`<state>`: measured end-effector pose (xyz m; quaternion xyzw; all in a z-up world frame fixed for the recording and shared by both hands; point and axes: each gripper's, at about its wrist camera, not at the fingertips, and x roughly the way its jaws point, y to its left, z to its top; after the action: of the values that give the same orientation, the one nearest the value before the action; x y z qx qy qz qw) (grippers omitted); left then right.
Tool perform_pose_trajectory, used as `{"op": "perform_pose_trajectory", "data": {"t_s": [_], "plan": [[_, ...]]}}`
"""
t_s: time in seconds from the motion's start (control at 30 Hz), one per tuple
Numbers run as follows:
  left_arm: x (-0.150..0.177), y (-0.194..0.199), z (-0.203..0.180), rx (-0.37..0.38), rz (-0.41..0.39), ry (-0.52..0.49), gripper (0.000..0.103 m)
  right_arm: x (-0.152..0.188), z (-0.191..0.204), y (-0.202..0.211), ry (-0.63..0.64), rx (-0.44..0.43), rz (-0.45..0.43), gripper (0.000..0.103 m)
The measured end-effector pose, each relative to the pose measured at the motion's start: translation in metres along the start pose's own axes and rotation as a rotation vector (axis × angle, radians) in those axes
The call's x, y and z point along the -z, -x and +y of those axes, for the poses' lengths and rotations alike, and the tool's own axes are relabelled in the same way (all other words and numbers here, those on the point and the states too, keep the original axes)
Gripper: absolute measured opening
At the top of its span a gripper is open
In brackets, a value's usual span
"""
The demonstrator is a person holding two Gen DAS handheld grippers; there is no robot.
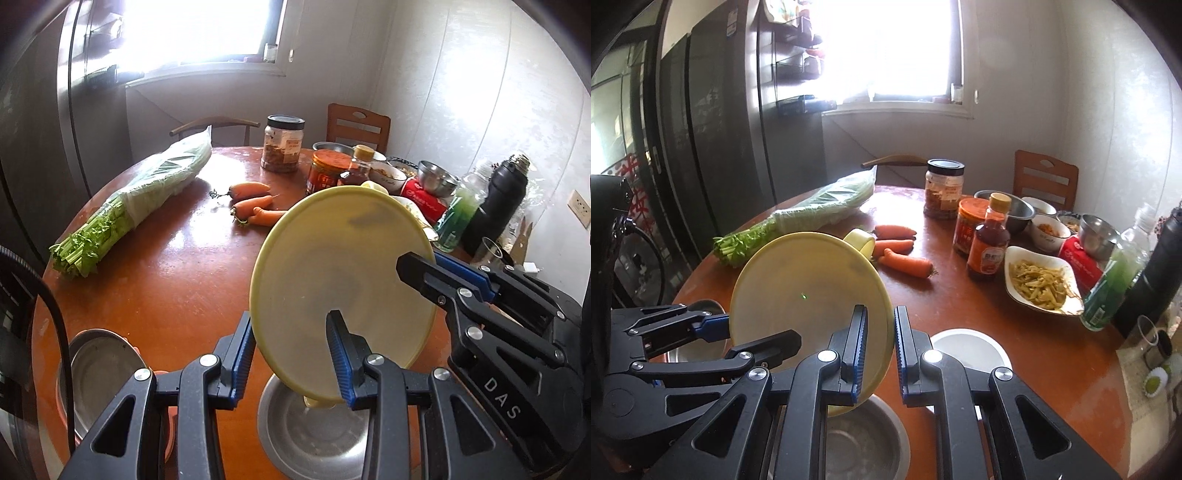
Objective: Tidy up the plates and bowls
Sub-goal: 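Carry the yellow bowl over the steel bowl and lower it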
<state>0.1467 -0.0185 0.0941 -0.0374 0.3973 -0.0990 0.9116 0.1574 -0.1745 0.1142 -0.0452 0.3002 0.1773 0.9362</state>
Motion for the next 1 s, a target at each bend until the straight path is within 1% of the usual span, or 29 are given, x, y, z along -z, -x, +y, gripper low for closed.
{"op": "perform_pose_trajectory", "data": {"t_s": [0.17,0.67,1.0], "plan": [[0.007,0.010,-0.006,0.001,-0.008,-0.014,0.039,0.008,0.002,0.014,-0.006,0.008,-0.015,0.015],[0.027,0.020,-0.013,0.005,-0.012,-0.033,0.039,0.031,0.002,0.029,-0.016,0.010,-0.007,0.015],[0.043,0.005,-0.014,0.024,0.016,-0.038,0.039,0.053,0.002,0.024,-0.019,0.030,0.028,0.014]]}}
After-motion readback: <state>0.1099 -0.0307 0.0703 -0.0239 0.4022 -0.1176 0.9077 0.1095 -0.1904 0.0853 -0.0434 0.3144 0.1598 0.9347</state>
